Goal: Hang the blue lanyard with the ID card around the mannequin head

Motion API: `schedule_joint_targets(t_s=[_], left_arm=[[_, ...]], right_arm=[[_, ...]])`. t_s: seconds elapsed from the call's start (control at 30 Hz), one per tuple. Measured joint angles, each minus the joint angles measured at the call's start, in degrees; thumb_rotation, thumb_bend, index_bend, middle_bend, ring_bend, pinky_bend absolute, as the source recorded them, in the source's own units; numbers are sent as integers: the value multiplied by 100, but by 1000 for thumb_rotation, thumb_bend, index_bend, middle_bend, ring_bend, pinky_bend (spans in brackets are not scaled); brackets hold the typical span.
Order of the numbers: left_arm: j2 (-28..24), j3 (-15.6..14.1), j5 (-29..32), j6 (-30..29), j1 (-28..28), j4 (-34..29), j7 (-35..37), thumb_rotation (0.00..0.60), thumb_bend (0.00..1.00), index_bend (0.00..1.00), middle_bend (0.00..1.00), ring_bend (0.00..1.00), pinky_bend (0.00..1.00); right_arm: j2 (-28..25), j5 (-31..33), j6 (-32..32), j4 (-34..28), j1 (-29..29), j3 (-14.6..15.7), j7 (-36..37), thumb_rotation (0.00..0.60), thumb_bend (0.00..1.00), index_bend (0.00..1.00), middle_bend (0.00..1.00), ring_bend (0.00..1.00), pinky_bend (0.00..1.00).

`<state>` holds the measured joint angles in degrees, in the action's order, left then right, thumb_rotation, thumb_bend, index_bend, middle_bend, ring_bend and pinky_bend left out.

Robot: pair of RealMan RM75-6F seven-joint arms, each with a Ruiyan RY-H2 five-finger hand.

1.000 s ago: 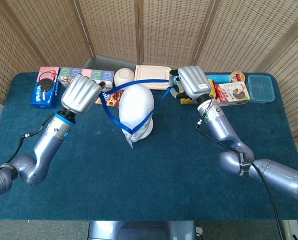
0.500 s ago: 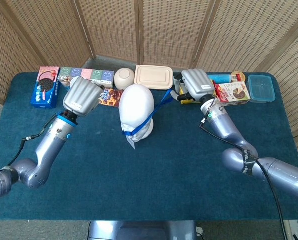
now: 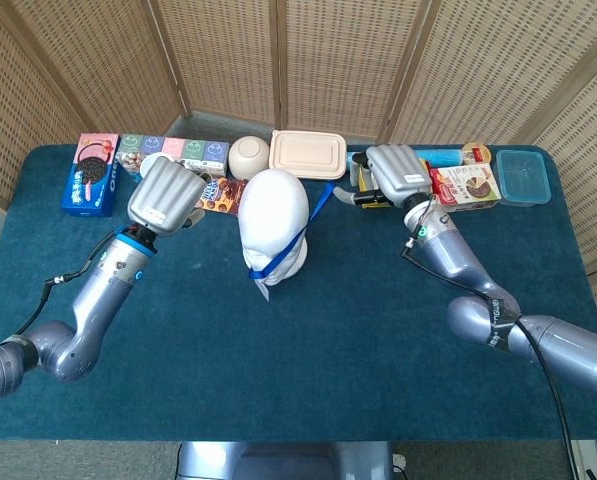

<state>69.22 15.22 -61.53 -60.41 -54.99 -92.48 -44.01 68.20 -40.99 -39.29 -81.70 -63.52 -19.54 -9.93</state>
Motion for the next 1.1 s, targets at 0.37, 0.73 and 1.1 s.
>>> schedule_joint_targets(t_s=[0.37,0.73,1.1], left_arm=[[-72,-70,-71,-112,37,-54,34,484,184,592,678,654,914],[-155,-128,-115,-213,110,-147,75,471,182,578,652,609,840],[-470,-202,-154,-487,467,-485,359,449,181,554,644,601,802]], right_arm=[[-136,89,-27,-73,-100,298,-446,242,223,438,575,708,915],[-220,-138,-292,-195,-120,627,-1006,348,165,425,566,708,915],[-487,-237,-598,-577,133,611,-923,350,162,425,566,712,914]])
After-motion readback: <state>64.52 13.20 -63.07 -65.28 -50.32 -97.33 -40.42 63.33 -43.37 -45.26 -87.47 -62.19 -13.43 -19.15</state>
